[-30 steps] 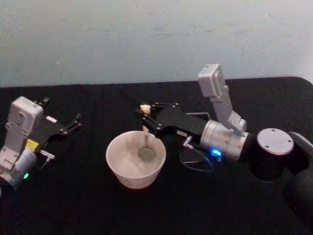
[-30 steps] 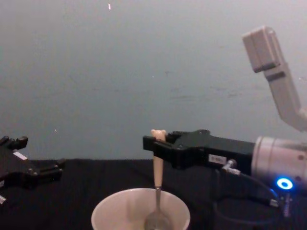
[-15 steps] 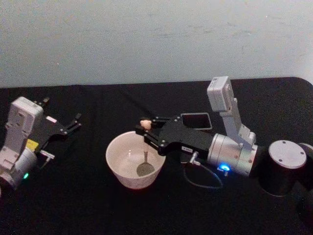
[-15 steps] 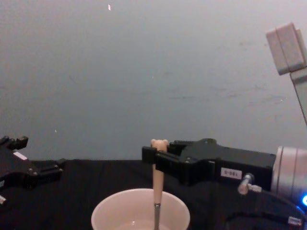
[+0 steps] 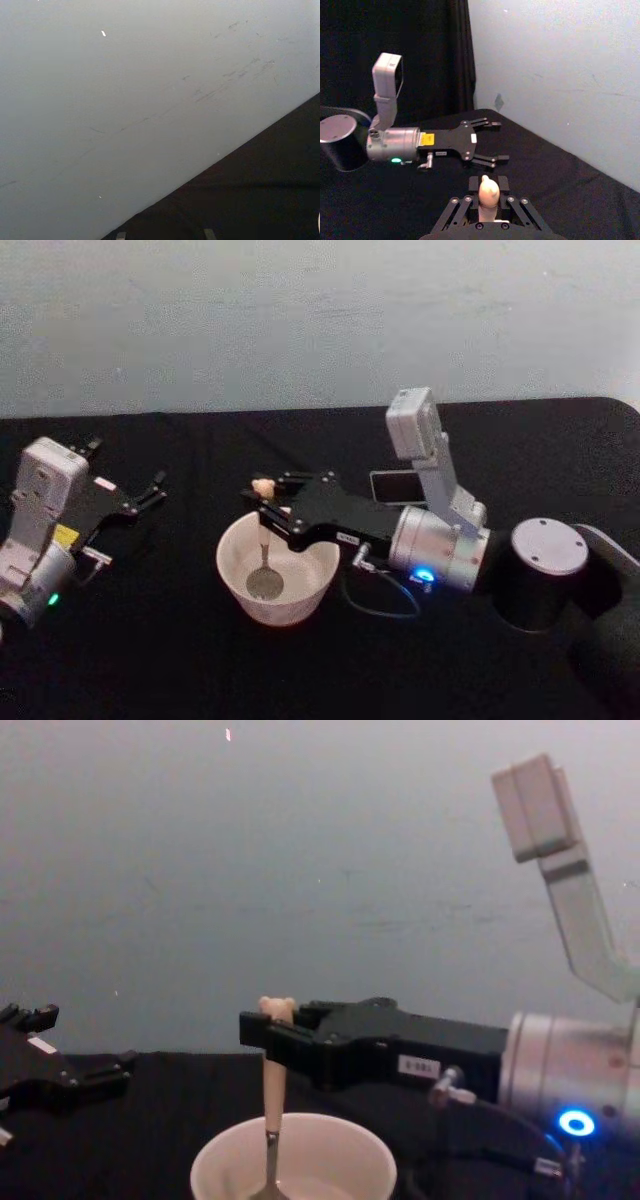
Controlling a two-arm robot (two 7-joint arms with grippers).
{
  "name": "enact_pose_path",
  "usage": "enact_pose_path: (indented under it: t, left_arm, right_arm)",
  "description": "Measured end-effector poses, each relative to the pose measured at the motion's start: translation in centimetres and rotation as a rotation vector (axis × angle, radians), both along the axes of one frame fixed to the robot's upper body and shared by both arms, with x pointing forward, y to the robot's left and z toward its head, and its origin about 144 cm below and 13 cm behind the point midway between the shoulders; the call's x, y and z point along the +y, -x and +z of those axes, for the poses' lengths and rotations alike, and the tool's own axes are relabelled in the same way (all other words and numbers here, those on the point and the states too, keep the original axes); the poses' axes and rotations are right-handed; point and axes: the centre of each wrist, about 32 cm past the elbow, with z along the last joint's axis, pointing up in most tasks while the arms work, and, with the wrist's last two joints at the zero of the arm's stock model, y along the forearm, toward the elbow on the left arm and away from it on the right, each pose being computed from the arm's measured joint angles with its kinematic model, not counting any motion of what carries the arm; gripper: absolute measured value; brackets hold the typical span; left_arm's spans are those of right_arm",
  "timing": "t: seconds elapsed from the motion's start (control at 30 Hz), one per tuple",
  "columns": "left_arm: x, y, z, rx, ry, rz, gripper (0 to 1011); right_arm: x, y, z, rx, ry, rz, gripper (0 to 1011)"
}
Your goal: Pick up the stirring spoon with one hand, stir inside the cup, then place it back in its original position.
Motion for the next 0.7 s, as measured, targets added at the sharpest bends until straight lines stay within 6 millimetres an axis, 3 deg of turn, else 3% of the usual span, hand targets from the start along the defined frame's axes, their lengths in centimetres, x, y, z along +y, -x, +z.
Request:
enact_pose_path:
  t: [0.33, 0.7]
  left_arm:
    - [0.0, 0.0, 0.0, 0.0, 0.0, 0.0, 1001]
    - [0.0, 0.0, 0.0, 0.0, 0.0, 0.0, 1001]
  right_arm:
    - [1.2, -1.8, 0.2, -0.021, 0.024, -0.078, 217]
    - [-0.3, -2.5, 0.1, -0.029, 0.03, -0.16, 217]
